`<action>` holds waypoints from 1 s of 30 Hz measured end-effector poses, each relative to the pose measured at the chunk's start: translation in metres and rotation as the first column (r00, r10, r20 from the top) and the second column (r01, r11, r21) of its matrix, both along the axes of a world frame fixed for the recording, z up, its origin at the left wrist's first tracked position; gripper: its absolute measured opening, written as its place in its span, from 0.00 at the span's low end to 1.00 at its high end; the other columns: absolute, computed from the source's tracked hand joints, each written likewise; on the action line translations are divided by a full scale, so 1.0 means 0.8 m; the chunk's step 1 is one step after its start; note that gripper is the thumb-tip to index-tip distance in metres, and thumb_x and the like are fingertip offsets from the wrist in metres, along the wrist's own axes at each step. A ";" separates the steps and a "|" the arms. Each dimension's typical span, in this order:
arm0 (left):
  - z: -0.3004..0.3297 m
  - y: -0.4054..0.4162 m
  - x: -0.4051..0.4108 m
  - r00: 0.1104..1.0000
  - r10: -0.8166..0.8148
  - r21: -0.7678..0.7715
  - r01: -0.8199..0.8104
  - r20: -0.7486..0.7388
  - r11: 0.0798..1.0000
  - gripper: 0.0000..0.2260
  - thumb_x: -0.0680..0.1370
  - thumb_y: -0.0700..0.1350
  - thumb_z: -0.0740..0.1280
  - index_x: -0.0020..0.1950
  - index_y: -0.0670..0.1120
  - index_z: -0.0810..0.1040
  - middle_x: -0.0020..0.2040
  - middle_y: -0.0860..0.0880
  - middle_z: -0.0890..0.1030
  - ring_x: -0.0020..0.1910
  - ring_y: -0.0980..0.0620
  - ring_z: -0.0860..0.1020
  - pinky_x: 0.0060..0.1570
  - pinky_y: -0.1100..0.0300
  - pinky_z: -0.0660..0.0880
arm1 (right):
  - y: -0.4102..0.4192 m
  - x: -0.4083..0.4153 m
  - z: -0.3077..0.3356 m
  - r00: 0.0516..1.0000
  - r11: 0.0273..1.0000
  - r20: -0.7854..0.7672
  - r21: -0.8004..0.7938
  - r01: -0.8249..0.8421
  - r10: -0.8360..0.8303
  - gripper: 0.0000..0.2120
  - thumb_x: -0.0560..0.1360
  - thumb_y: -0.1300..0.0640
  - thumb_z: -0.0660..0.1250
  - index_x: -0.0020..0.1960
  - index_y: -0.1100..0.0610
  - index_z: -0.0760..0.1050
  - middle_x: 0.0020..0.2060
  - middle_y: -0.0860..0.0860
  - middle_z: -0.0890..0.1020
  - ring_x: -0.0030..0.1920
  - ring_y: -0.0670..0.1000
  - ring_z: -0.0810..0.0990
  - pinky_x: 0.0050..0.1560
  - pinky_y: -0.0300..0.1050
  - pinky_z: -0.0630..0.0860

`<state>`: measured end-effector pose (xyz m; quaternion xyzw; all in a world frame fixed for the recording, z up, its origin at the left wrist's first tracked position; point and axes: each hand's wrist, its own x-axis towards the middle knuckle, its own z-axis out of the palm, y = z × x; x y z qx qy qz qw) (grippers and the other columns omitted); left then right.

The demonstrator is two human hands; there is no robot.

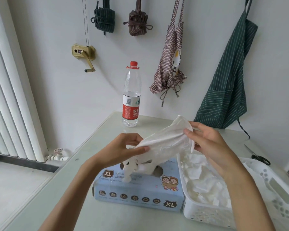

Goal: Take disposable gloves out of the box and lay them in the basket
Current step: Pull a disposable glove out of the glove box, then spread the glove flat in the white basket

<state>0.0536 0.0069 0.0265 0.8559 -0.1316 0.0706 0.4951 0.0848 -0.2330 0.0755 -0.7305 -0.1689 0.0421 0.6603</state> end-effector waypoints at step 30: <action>0.081 -0.197 0.046 0.963 -0.180 -0.046 0.174 -0.200 0.984 0.07 0.74 0.47 0.72 0.51 0.50 0.82 0.51 0.49 0.83 0.48 0.56 0.79 0.54 0.60 0.77 | -0.181 0.013 0.050 0.648 0.769 0.589 -0.068 0.635 -0.483 0.05 0.80 0.55 0.60 0.48 0.55 0.71 0.35 0.42 0.75 0.34 0.42 0.72 0.36 0.37 0.66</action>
